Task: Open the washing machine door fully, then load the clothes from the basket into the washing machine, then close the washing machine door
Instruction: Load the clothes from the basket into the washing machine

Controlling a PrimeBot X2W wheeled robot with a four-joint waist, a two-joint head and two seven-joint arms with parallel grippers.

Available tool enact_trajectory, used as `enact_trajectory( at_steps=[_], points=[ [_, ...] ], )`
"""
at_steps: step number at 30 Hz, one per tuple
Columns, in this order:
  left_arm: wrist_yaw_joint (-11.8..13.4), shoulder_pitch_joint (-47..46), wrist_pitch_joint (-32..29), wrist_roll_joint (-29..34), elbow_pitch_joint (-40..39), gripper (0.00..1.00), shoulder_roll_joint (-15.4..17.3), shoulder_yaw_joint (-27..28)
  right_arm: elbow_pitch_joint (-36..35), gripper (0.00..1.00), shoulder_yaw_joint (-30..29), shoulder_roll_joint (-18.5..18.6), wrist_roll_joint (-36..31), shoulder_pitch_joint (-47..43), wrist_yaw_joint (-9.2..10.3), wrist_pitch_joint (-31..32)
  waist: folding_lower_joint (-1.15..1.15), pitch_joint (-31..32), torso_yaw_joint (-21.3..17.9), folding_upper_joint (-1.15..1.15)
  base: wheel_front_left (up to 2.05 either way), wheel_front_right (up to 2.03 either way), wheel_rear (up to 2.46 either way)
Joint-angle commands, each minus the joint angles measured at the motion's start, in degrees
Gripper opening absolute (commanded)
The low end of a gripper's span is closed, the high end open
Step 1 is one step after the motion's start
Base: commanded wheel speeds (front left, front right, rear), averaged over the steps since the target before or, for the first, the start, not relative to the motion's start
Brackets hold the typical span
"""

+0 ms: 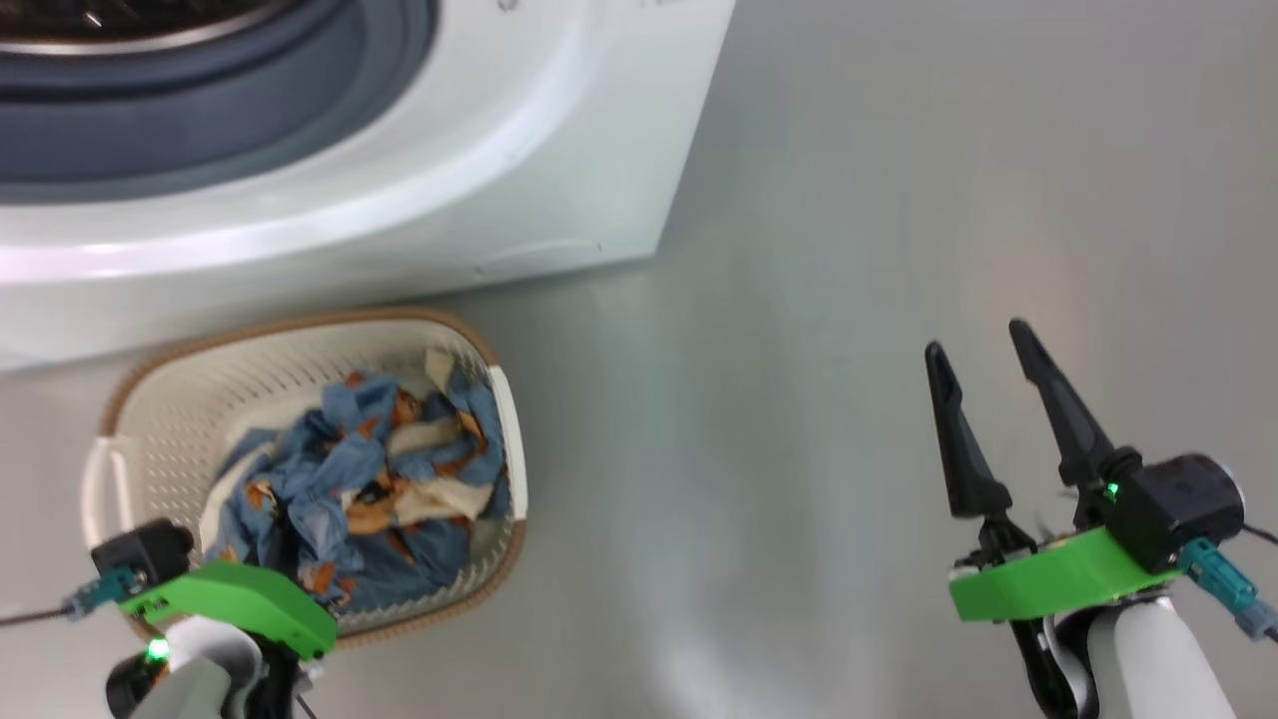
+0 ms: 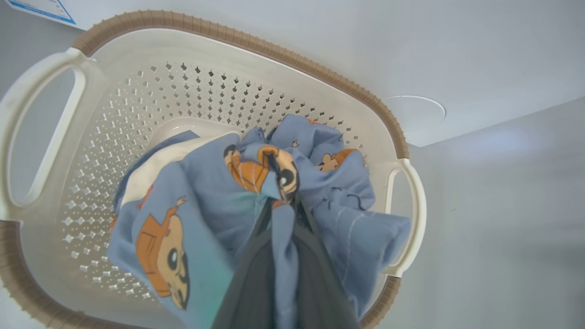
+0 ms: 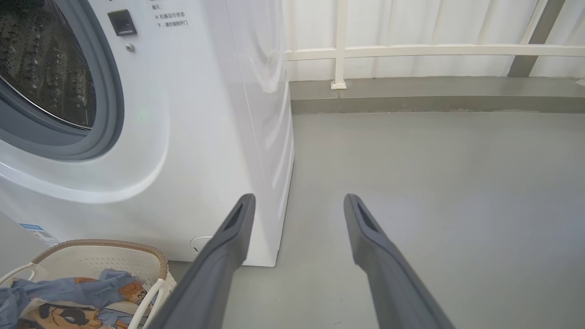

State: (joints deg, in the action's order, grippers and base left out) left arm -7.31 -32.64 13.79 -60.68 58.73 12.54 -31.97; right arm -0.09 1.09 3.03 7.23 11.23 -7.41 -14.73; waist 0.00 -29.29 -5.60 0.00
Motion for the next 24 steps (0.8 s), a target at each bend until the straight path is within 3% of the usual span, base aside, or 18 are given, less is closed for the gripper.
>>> enact_trajectory(
  at_steps=[1, 9, 21, 24],
  points=[
    [-0.18, 1.86, 0.93, 0.1, -1.23, 0.0, 1.93, 1.35, -1.0, 1.0, 1.37, -0.15, 0.58, -1.72, -0.08, -0.27, 0.0, 6.66, 2.24, 0.0, 0.0, 0.0, 0.0],
    [2.96, 9.51, 1.18, 7.71, -12.46, 0.0, 2.41, 8.4, -0.11, 1.0, 1.18, 0.02, 0.94, -4.65, -0.08, -0.27, 0.0, 12.96, 3.35, 0.0, 0.0, 0.0, 0.0],
    [8.91, 26.63, 1.2, 23.81, -34.53, 0.0, -1.13, 18.33, 0.76, 1.0, 1.06, 0.73, 1.44, -9.07, -0.08, -0.27, 0.0, 20.87, 4.19, 0.0, 0.0, 0.0, 0.0],
    [9.22, 28.22, 1.2, 25.42, -36.8, 0.0, -1.93, 19.55, 0.83, 1.0, 1.09, 0.95, 1.25, -9.66, -0.08, -0.27, 0.0, 21.52, 4.49, 0.0, 0.0, 0.0, 0.0]
  ],
)
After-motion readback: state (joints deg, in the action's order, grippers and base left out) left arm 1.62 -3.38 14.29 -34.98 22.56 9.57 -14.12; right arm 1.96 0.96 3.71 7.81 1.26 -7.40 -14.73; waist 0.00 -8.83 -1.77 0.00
